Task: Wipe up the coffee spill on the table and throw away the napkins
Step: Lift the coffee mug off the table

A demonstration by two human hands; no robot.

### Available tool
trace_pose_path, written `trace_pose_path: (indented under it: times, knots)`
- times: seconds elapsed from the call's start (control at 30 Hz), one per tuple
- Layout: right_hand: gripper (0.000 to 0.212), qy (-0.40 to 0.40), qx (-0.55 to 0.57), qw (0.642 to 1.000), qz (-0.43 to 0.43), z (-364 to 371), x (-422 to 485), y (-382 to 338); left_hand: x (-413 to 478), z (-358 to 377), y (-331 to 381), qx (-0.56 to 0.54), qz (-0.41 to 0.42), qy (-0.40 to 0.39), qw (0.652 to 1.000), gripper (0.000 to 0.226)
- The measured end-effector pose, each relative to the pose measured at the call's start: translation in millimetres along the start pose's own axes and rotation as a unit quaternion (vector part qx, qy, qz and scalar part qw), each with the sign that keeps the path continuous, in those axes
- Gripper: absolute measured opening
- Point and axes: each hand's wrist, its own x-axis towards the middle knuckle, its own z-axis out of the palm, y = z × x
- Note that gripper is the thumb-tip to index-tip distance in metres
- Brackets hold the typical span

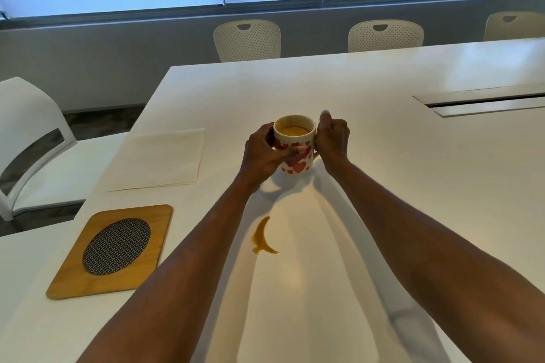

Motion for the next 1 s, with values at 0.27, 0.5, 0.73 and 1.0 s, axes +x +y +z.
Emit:
trace_pose_path:
  times: [0.27, 0.5, 0.73, 1.0]
  knots:
    - [0.056, -0.01, -0.007, 1.0, -0.014, -3, -5, 12, -3, 4, -10, -0.011, -0.008, -0.014, 1.0, 0.067]
    - [0.056, -0.015, -0.009, 1.0, -0.012, -4, -7, 13, -4, 3, -10, -0.014, -0.009, -0.011, 1.0, 0.066]
    - [0.056, -0.022, -0.012, 1.0, -0.005, -4, -7, 13, -5, 4, -14, -0.012, -0.006, -0.01, 1.0, 0.064]
    - [0.055, -0.034, -0.018, 0.999, 0.006, -7, -8, 8, -3, 3, -14, -0.001, -0.007, -0.016, 1.0, 0.067]
